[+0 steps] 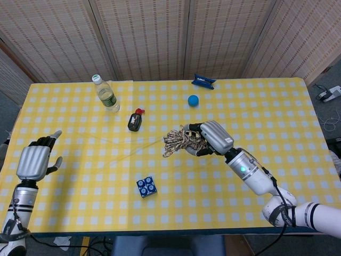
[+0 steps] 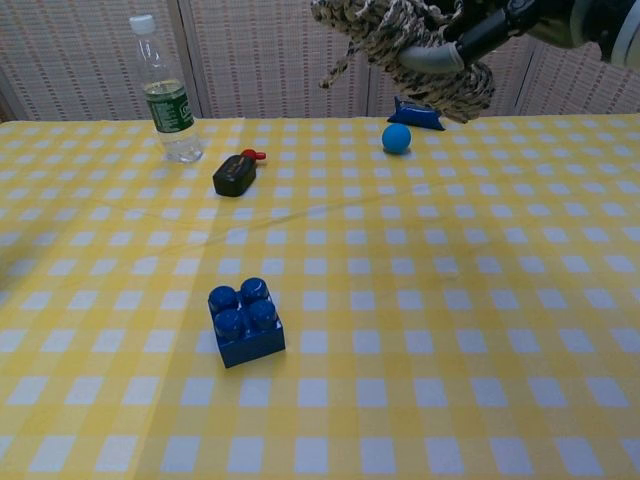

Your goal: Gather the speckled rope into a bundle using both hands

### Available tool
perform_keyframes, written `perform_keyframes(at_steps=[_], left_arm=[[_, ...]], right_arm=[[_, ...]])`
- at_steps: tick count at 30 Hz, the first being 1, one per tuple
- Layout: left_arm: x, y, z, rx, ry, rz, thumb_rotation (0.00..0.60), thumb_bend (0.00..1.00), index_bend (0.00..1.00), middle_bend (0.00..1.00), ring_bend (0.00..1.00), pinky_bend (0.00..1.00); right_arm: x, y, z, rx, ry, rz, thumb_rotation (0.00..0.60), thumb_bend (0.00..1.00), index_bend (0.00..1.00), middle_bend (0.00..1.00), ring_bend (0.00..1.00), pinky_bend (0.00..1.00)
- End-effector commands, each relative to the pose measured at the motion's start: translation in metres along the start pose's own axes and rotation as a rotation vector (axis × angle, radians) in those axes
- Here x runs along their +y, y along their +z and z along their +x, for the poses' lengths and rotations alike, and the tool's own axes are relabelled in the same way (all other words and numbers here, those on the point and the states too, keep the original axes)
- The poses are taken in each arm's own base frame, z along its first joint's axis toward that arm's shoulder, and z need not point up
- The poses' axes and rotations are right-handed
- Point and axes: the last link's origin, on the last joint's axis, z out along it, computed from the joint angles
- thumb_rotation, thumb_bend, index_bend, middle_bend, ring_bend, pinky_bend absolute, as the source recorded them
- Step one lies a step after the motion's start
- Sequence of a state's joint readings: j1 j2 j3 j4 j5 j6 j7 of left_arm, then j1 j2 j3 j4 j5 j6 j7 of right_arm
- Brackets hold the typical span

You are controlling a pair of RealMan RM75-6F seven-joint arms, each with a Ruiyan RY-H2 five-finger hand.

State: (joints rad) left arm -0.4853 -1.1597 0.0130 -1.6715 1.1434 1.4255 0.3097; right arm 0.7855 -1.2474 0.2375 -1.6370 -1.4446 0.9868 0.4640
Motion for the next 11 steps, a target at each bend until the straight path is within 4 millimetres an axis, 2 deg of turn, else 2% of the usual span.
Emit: perform_keyframes(at_steps=[1, 11], left_arm=[[-0.011, -0.027, -0.008, -0.004, -0.006, 0.015, 0.600, 0.37, 0.17, 0.25, 0.26, 0.36], [-0.023, -0.080, -0.009, 0.026, 0.008, 0.043, 0.600, 0.37, 0.17, 0.25, 0.25, 0.33]], right_arm=[[0.001, -0.002, 0.000, -0.004, -0.003, -0.005, 0.600, 0.52, 0.80, 0.69, 0.61, 0.67], [-0.003, -0.005, -0.002, -0.014, -0.005, 0.009, 0.600, 0.52, 0.80, 0.69, 0.61, 0.67]])
